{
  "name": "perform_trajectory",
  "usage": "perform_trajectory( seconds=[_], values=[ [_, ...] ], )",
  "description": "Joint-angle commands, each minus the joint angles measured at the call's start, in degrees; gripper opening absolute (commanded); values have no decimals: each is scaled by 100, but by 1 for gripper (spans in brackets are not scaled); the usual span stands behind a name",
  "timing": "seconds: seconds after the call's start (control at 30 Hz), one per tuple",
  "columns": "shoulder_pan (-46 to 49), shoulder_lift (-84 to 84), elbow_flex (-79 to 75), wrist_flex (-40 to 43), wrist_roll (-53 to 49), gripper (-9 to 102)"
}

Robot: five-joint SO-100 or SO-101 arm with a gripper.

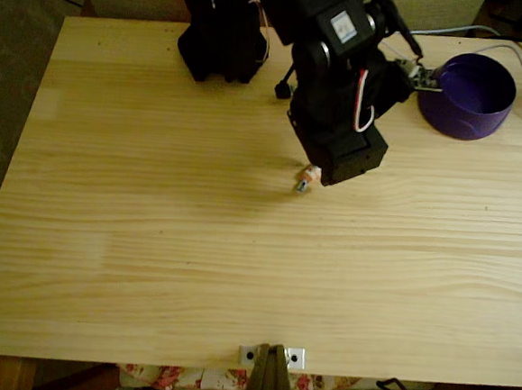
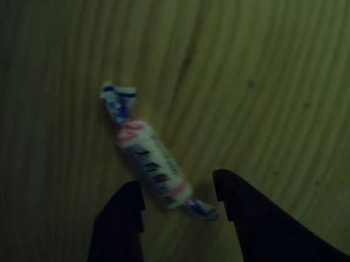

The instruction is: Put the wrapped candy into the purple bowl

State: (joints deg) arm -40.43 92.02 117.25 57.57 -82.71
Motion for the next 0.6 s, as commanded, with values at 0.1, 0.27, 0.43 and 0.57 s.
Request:
perform_trajectory(
  seconds=[0.1, 0.27, 0.43, 0.57],
  values=[
    [-132, 18, 114, -141, 176, 22],
    [-132, -18, 211, -334, 185, 22],
    [-123, -88, 299, -501, 149, 22],
    [-123, -97, 492, -677, 141, 13]
  ],
)
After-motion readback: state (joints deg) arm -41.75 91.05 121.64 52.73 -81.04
